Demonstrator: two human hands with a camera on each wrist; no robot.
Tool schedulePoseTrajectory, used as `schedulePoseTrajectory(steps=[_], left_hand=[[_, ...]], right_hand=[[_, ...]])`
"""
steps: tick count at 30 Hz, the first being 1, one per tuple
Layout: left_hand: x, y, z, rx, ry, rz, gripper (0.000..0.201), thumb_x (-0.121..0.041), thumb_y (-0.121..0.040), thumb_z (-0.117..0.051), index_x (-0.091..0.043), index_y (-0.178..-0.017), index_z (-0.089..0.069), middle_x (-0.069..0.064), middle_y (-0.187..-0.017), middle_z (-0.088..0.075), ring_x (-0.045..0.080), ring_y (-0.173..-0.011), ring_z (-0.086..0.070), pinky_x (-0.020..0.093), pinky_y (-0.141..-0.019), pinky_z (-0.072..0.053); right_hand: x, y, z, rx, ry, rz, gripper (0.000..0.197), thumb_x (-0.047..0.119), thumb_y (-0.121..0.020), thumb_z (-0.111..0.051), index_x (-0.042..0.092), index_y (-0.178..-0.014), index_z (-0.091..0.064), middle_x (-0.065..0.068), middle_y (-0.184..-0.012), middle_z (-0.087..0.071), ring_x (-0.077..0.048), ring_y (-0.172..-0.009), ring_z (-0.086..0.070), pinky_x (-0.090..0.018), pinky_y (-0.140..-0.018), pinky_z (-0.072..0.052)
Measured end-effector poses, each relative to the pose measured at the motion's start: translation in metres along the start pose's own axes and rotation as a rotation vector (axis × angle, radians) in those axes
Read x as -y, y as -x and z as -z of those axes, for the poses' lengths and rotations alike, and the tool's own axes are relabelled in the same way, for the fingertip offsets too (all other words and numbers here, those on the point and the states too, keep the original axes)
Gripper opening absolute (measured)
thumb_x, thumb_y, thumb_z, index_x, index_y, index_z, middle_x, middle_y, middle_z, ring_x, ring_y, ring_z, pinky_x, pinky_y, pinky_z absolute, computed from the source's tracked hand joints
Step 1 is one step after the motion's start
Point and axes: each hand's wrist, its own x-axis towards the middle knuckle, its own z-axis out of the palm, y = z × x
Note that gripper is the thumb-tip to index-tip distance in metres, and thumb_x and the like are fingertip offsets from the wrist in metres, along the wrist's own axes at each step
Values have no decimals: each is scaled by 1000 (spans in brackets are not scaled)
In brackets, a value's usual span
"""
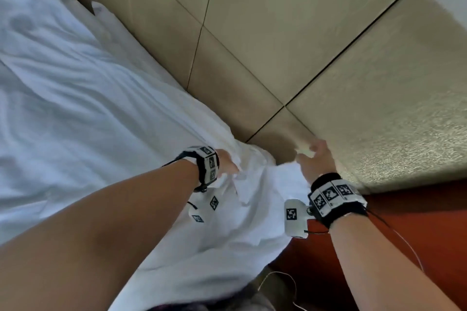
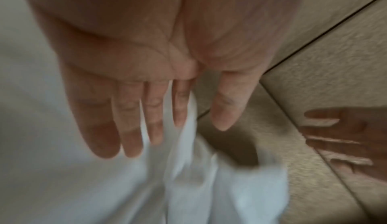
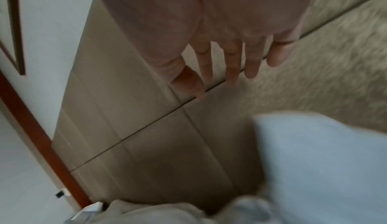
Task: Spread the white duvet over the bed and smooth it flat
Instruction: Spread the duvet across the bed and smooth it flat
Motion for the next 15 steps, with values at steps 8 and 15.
schedulePoseTrajectory(steps=[8,15], left_hand=[[79,1,92,-300,174,61,5,-12,-94,-49,-13,-95,-54,12,-98,-62,24,-82,-58,23,-60,-47],[148,10,156,-475,452,264,8,-12,-95,-49,-10,-94,-57,12,-91,-61,26,-76,-56,26,-61,-43]], right_hand=[[78,-7,-108,325,33,211,30,22,-83,-62,14,-112,-57,-3,-120,-60,-20,-95,-55,-25,-78,-40],[199,-53,-255,598,344,565,78,47,-74,-68,22,-139,-32,-8,-145,-34,-29,-134,-34,-44,-108,-35]])
